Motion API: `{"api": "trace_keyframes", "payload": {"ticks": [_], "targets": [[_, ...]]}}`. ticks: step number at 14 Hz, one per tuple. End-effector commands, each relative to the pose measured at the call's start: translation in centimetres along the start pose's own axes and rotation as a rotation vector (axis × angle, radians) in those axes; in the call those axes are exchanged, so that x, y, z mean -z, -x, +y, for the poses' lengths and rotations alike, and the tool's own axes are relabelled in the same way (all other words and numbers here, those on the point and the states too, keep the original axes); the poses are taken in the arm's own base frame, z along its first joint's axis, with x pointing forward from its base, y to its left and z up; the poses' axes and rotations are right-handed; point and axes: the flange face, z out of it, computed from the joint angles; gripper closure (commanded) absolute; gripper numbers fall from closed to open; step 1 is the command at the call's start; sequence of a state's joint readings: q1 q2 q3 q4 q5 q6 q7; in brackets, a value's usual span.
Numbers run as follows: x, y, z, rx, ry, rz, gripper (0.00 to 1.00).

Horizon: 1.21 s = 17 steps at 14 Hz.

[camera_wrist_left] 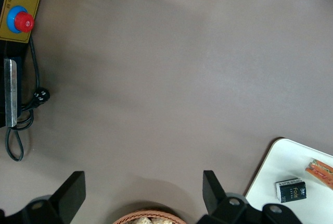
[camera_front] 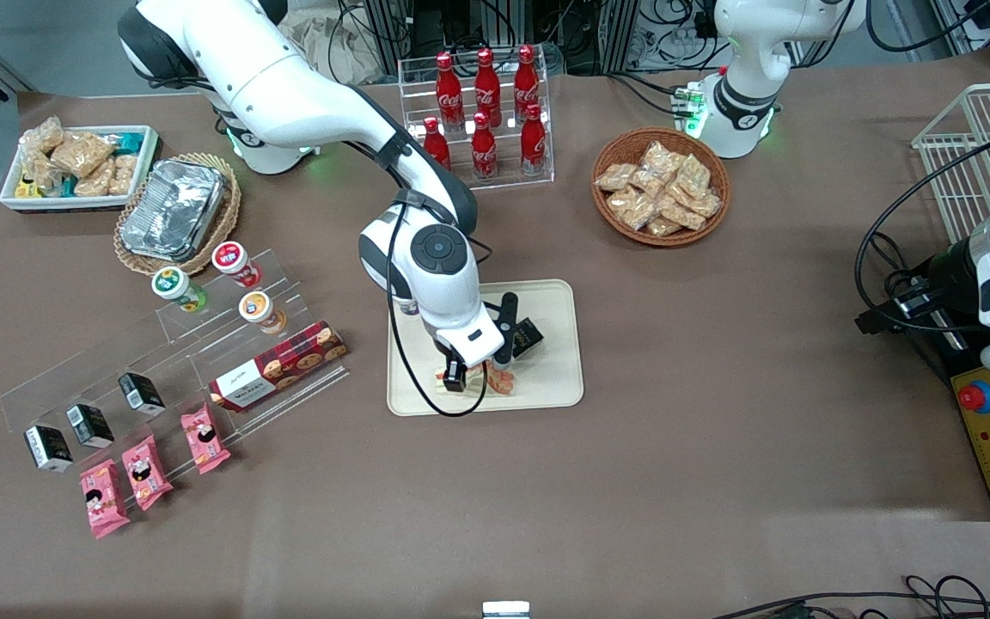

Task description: Place sandwich on tray

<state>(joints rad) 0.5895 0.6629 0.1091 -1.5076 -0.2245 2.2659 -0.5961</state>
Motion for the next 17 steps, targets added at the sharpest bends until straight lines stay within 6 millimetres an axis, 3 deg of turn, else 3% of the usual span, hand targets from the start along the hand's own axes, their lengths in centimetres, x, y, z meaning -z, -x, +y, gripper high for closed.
{"api": "trace_keyframes", "payload": {"ticks": [1,3,6,9,11,13,17], "targets": [[3.1,1.3,2.2,-0.037,0.042,0.015,0.01],[6.5,3.7,3.9,-0.118,-0.004,0.012,0.01],[14.2,9.4,6.2,-0.373,-0.073,-0.05,0.01],[18.9,13.6,8.0,-0.484,-0.068,-0.045,0.01],[21.6,17.6,9.4,-0.63,-0.085,-0.056,0.01],[24.0,20.1,9.8,-0.742,-0.08,-0.071,0.01],[26.7,26.1,10.9,-1.067,-0.072,-0.136,0.01]]}}
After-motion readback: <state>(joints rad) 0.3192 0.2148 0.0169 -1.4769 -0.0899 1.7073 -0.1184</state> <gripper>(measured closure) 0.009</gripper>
